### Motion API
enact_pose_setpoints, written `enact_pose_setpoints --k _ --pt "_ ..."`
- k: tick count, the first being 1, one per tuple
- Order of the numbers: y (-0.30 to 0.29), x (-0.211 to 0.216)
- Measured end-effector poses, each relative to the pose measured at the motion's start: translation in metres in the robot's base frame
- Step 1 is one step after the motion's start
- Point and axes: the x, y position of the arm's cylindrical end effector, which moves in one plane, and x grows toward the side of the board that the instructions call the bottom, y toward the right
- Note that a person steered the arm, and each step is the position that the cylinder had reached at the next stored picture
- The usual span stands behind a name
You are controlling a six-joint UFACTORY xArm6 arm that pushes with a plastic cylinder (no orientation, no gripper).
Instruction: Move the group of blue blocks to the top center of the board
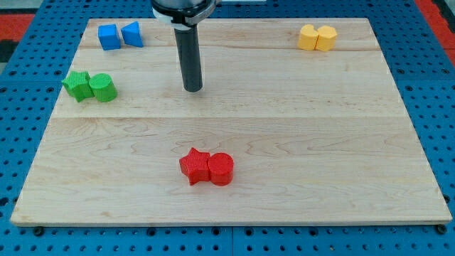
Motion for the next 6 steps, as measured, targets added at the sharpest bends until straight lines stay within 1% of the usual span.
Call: enact_pose_setpoints --k 1,2,3,4,5,6 --pt "0.000 -0.002" --pt "0.000 -0.017" --pt "-0.020 -0.042" --pt "-0.069 -0.052" --pt "-0.149 -0.054" --pt "-0.217 -0.065"
